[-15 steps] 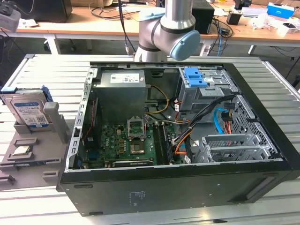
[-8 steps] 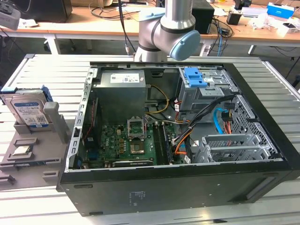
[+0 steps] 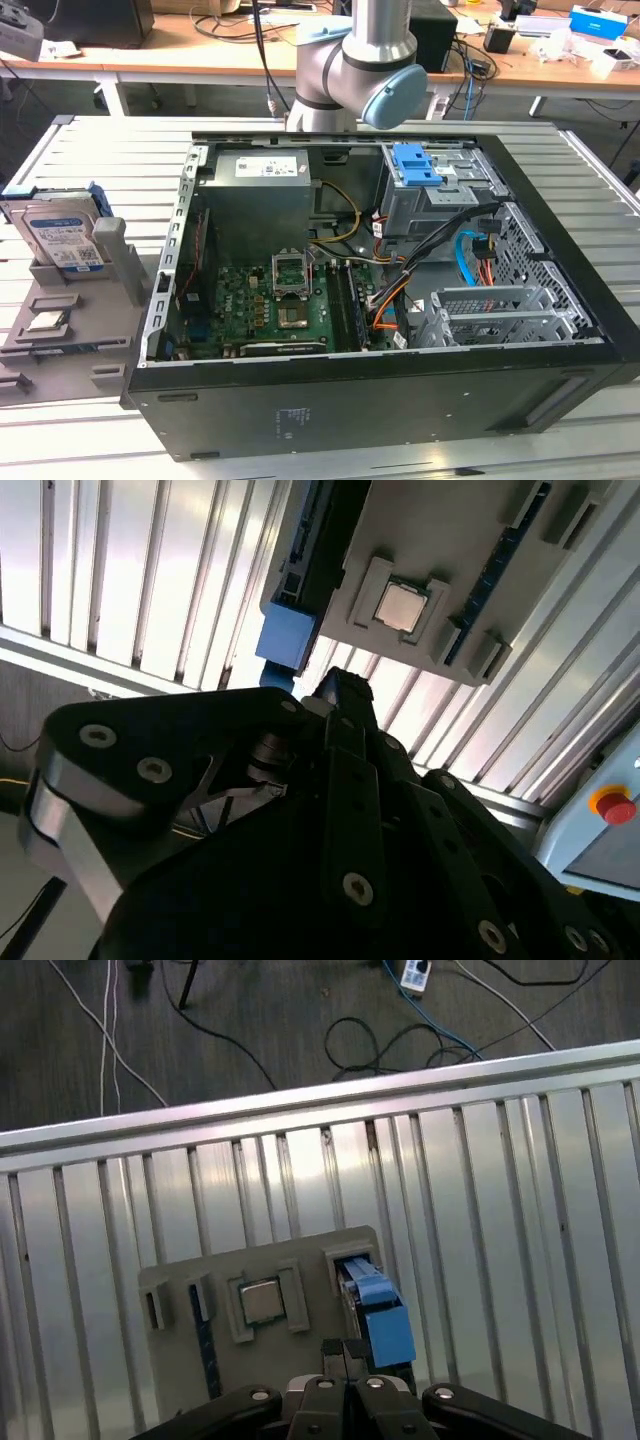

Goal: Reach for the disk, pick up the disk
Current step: 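Pick up the disk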

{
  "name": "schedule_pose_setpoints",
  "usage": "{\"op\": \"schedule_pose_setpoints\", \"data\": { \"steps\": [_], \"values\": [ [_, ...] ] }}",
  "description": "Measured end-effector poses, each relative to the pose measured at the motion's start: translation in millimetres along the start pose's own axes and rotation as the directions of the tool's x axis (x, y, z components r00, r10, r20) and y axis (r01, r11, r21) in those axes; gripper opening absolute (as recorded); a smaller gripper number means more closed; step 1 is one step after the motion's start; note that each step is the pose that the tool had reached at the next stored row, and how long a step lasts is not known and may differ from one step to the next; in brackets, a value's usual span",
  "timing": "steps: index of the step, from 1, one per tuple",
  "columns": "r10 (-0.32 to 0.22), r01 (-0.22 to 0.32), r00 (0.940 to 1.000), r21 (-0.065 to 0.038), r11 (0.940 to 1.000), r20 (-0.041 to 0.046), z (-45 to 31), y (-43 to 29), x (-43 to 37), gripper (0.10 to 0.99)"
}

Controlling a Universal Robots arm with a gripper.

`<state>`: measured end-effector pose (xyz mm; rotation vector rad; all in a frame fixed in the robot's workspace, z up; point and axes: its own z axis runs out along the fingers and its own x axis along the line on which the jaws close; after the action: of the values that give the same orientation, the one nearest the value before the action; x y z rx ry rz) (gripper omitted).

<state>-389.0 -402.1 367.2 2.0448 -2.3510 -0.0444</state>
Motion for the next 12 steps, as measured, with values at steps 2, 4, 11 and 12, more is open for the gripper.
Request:
{"op": "schedule_pose_setpoints", "data": {
  "steps": [2, 4, 11, 12],
  "values": [
    [-0.028, 0.028, 0.9996, 0.0, 0.9996, -0.0011, 0.0, 0.0, 0.0, 0.106],
    [-0.053, 0.053, 0.9986, 0.0, 0.9986, -0.002, 0.0, 0.0, 0.0, 0.106],
    [-0.121, 0.121, 0.9927, 0.0, 0.9927, -0.0046, 0.0, 0.0, 0.0, 0.106],
    [-0.127, 0.127, 0.9918, 0.0, 0.9918, -0.0048, 0.0, 0.0, 0.0, 0.106]
  ]
}}
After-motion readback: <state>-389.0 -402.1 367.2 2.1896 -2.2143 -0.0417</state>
